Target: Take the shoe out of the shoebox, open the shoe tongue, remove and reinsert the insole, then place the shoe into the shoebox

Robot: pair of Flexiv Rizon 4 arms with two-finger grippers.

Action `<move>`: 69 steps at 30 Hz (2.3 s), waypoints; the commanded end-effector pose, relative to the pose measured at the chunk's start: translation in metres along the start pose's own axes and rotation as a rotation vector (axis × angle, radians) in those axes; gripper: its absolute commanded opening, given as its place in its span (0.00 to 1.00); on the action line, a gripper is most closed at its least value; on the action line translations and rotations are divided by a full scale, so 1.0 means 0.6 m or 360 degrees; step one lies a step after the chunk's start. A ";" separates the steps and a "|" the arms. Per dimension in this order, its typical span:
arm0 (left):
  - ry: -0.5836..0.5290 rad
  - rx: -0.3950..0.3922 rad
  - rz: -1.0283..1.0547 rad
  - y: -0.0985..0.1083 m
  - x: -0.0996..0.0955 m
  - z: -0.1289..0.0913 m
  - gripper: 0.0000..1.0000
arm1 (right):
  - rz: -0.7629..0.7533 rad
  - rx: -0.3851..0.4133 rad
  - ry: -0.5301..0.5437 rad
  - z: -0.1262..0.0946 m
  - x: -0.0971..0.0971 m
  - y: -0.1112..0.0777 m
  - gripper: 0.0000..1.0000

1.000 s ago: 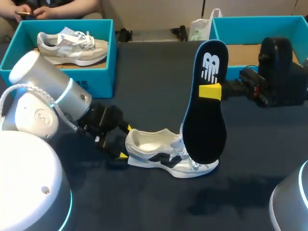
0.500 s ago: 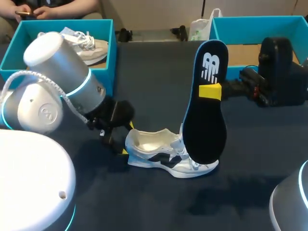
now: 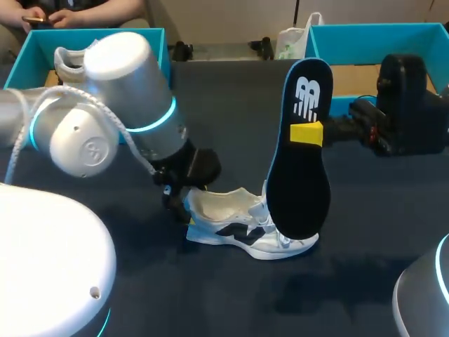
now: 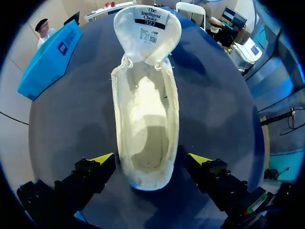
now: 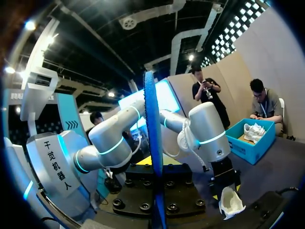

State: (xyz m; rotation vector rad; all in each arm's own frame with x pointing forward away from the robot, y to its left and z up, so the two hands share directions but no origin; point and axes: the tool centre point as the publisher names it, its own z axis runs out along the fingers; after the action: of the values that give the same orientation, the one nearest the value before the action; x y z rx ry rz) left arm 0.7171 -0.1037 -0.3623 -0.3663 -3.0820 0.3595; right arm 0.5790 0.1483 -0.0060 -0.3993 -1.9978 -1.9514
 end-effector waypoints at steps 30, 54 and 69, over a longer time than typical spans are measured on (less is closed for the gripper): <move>-0.0065 -0.0108 0.0068 -0.117 -0.081 0.022 1.00 | 0.0003 0.0003 -0.0002 0.003 -0.001 -0.001 0.00; -0.0030 -0.0138 0.0036 -0.118 -0.081 0.082 0.00 | 0.0003 0.0003 -0.0002 0.003 -0.001 -0.001 0.00; -0.0031 -0.0087 0.0196 -0.125 -0.064 0.047 0.00 | 0.0003 0.0003 -0.0002 0.003 -0.001 -0.001 0.00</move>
State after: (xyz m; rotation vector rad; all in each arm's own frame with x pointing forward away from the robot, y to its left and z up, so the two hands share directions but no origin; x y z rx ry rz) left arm 0.7362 -0.1977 -0.3821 -0.5296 -3.1165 0.2618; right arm 0.5789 0.1483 -0.0057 -0.3997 -1.9980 -1.9511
